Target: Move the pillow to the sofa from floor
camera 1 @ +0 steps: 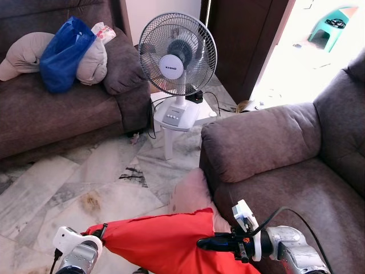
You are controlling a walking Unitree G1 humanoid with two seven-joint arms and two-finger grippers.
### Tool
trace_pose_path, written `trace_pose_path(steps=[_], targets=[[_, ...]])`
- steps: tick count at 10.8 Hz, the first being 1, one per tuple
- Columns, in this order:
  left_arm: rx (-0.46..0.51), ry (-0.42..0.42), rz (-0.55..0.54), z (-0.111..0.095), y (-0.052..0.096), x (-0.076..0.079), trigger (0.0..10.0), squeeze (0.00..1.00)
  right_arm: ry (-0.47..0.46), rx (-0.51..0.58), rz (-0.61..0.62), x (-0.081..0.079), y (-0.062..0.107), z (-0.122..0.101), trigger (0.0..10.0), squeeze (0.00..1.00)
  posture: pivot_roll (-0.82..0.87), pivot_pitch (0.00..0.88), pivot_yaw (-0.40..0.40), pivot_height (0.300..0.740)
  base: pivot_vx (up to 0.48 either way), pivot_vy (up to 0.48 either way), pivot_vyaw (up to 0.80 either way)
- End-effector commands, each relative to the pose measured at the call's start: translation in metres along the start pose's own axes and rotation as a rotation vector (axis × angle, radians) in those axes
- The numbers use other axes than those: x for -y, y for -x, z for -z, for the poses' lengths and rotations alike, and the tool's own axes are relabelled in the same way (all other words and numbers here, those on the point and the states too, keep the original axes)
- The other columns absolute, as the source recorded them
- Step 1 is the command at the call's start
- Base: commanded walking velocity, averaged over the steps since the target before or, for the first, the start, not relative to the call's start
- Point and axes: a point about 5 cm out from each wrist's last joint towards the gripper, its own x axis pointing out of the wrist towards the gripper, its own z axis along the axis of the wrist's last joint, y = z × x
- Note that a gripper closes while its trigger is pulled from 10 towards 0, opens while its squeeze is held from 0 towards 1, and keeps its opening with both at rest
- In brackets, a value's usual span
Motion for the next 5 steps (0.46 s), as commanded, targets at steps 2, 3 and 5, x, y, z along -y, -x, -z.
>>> trace_pose_path(steps=[2, 3, 5], targets=[[0.107, -0.165, 0.037, -0.013, 0.000, 0.009, 0.0, 0.00, 0.114, 0.070, 0.123, 0.014, -0.007, -0.020, 10.0, 0.00, 0.12, 0.113, -0.039, 0.740, 0.000, 0.000, 0.00], [0.339, -0.254, 0.135, -0.041, 0.006, 0.035, 10.0, 0.00, 0.186, 0.106, 0.504, 0.042, -0.007, -0.032, 10.0, 0.00, 0.12, 0.105, -0.037, 0.740, 0.000, 0.000, 0.00], [0.463, -0.340, 0.201, -0.054, 0.013, 0.056, 10.0, 0.00, 0.219, 0.145, 0.732, 0.055, -0.002, -0.041, 10.0, 0.00, 0.14, 0.093, -0.033, 0.740, 0.000, 0.000, 0.00]])
